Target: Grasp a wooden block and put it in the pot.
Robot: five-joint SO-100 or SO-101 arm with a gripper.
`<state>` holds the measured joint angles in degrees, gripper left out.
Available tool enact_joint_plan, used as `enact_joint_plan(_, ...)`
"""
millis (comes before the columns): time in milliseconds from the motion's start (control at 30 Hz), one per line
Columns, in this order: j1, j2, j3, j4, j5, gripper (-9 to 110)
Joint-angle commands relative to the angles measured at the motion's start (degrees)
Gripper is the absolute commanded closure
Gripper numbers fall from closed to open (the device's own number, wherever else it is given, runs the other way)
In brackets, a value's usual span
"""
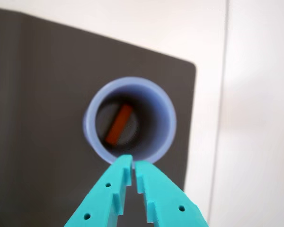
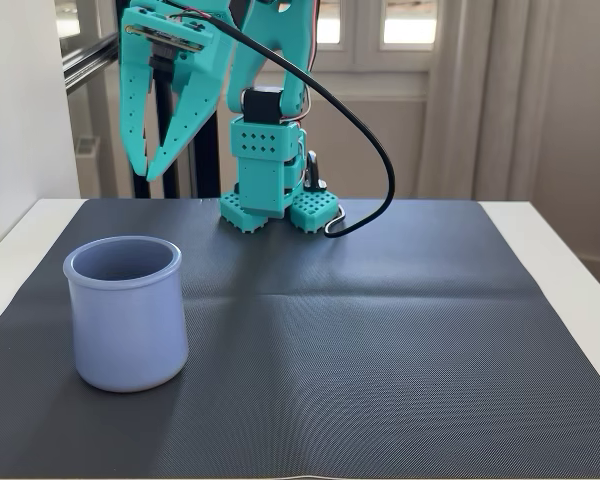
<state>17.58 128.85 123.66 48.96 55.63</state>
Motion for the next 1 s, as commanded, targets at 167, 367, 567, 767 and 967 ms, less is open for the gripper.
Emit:
enact_joint_plan(167,-1.4,15.2,11.8,-0.5,-31.6,101)
enact_joint_plan(367,-3.8,27.1,23.4,-0.4,-44.9,101)
enact_joint_plan(567,-6.2,40.3,36.2,-0.4,-49.0,101)
enact_joint_plan(767,-6.2,50.4,46.1,-0.2,-49.3,101)
enact_joint_plan(967,-5.5,55.7,51.9,0.0,-49.7,101)
